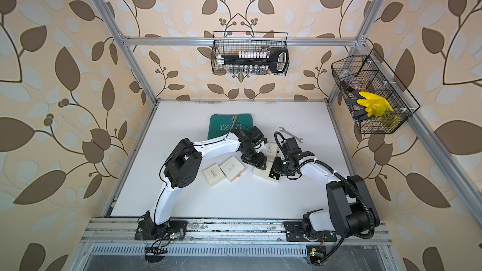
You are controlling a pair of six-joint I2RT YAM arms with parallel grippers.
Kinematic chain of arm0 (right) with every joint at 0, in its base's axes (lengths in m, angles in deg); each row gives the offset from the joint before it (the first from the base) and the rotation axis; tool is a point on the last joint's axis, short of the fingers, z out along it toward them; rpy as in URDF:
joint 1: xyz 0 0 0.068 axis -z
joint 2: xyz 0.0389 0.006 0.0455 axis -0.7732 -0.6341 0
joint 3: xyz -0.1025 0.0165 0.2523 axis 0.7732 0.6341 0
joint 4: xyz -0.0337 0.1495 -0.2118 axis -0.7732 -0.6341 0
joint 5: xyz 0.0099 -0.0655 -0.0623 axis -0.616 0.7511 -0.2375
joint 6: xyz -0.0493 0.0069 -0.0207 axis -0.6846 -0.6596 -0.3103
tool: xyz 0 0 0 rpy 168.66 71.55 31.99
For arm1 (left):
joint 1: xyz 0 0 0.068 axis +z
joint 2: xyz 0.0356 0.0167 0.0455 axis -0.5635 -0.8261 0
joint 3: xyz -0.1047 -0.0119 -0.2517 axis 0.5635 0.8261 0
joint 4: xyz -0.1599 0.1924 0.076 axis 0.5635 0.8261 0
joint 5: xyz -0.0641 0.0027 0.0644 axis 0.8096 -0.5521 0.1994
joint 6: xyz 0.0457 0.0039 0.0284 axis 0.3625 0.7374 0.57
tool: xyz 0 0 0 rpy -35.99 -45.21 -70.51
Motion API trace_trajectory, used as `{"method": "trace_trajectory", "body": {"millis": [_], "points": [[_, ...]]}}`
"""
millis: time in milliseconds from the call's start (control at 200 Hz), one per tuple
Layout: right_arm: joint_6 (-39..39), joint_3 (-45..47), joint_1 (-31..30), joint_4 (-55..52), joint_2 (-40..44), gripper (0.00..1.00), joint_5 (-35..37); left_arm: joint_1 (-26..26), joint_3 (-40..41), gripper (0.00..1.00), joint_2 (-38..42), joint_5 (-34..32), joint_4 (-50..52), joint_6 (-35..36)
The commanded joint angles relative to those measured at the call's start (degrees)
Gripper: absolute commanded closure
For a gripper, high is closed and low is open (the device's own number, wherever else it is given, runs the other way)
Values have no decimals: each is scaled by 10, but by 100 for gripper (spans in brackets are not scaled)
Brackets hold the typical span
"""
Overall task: Take out the earrings from the drawer-style jewelry box
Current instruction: Pick up the earring from the drawer.
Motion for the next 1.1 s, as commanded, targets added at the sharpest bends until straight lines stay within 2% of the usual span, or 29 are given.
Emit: {"method": "trace_trajectory", "body": {"millis": [0,260,480,685,840,1095], "points": [[0,7,-10,-6,6,74,-2,4,-6,30,-21,-15,28,4],[7,14,-18,3,-4,75,12,4,-7,30,-23,-12,29,3],[8,11,-23,-2,-20,81,47,4,-8,30,-22,-14,30,3],[9,13,-24,-4,-17,87,49,4,-8,30,-22,-14,31,4],[13,14,-25,-7,-4,92,43,4,-9,30,-22,-15,30,4],[17,8,-25,-17,44,94,34,4,-8,30,-24,-15,30,5]]}}
